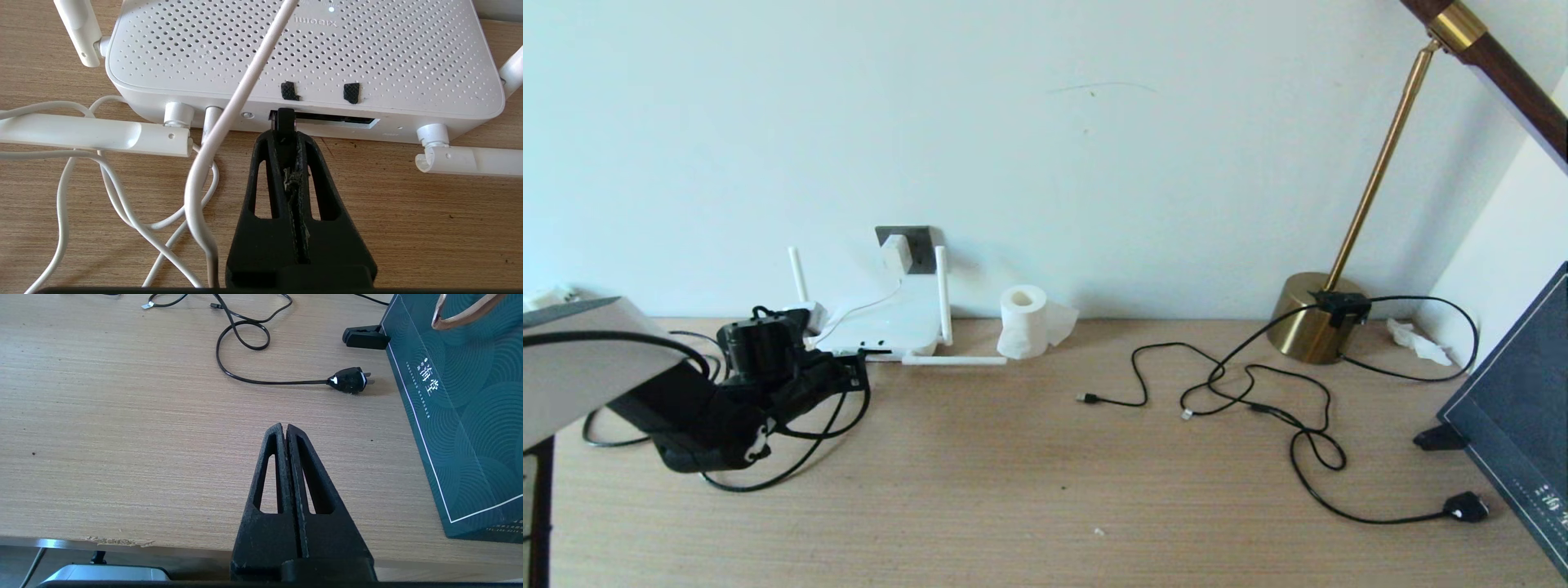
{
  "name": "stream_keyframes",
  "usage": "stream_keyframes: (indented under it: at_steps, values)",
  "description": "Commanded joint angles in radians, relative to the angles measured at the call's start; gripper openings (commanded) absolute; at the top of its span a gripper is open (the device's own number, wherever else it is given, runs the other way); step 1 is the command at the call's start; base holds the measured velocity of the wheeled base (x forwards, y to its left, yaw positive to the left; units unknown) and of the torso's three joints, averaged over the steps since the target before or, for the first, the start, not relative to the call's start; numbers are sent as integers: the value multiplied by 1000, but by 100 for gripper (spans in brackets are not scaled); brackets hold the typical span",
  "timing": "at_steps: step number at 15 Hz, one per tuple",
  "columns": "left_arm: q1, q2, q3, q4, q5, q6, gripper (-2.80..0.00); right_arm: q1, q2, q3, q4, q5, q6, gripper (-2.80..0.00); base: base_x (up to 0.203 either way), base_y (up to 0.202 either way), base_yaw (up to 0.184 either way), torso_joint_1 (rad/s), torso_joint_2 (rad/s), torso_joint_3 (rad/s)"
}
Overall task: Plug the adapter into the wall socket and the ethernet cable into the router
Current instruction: Plug cable into router interface
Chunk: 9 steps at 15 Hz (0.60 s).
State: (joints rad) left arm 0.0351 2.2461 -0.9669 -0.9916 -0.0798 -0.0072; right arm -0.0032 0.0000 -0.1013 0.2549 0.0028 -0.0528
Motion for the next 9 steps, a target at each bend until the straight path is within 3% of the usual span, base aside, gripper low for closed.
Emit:
stream_keyframes:
  at_steps: [1,9]
  values:
    - [2,3,-18,-9,2,0,-280,0,2,0,1,0,-1,-280,0,0,0,0,0,0]
    - [0,3,-29,13,2,0,-280,0,2,0,1,0,-1,-280,0,0,0,0,0,0]
